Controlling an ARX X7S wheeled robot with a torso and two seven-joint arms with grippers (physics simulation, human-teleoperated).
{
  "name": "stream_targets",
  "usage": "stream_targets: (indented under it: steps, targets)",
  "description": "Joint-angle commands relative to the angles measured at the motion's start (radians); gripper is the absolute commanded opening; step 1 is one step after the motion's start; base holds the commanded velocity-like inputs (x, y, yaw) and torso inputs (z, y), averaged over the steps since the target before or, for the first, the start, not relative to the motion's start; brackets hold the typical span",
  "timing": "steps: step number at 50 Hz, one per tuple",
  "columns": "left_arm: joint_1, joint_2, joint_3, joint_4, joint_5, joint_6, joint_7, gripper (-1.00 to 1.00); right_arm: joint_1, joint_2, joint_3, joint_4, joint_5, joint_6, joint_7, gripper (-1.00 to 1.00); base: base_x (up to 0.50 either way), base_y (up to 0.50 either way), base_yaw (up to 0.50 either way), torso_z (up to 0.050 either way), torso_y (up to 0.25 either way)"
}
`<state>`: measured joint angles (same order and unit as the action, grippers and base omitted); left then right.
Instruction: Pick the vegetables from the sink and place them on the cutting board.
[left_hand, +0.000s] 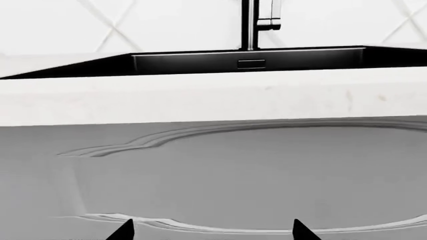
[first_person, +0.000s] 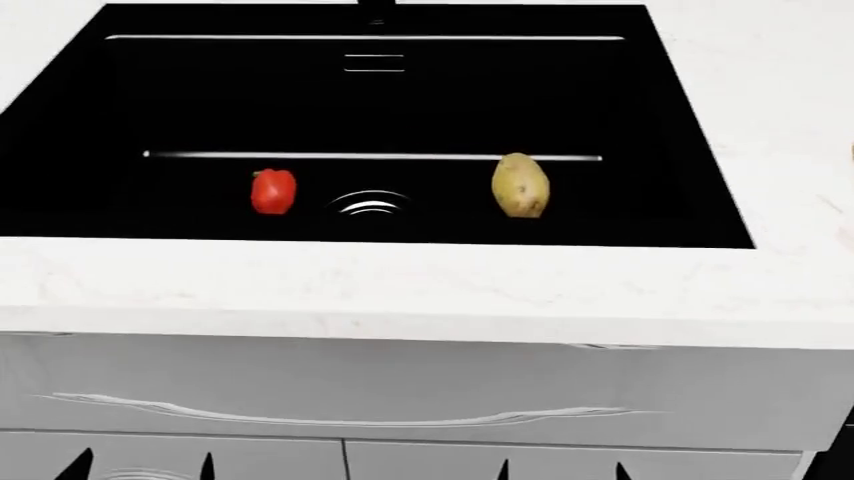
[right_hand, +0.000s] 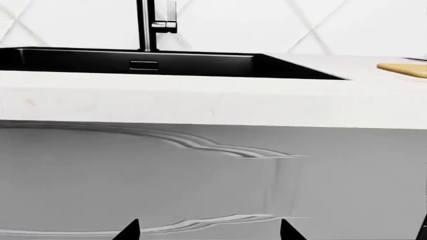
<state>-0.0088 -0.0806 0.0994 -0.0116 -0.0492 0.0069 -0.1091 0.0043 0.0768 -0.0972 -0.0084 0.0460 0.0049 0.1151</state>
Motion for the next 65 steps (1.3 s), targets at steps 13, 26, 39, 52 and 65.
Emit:
stream_targets:
  steps: [13, 26, 39, 52, 65]
  targets:
    - [0.021, -0.052, 0.056, 0.008, 0.009, 0.052, -0.006, 1.00, 0.006, 0.029, -0.033, 0.010, 0.025, -0.007, 0.028, 1.00, 0.00, 0.00, 0.00, 0.000, 0.000]
    - [0.031, -0.056, 0.042, 0.028, -0.072, 0.071, 0.006, 1.00, 0.017, 0.041, -0.051, 0.021, 0.027, -0.006, 0.043, 1.00, 0.00, 0.00, 0.00, 0.049, 0.000]
    - [0.021, -0.059, 0.059, 0.032, -0.076, 0.069, -0.006, 1.00, 0.019, 0.051, -0.068, 0.022, 0.033, 0.001, 0.053, 1.00, 0.00, 0.00, 0.00, 0.050, 0.000]
    - [0.018, -0.065, 0.069, 0.027, -0.083, 0.071, -0.018, 1.00, 0.024, 0.058, -0.080, 0.028, 0.039, 0.006, 0.066, 1.00, 0.00, 0.00, 0.00, 0.050, 0.000]
    - [-0.004, -0.082, 0.067, 0.197, -0.145, -0.141, -0.051, 1.00, 0.108, 0.071, -0.109, -0.080, -0.015, 0.155, 0.096, 1.00, 0.00, 0.00, 0.00, 0.023, 0.000]
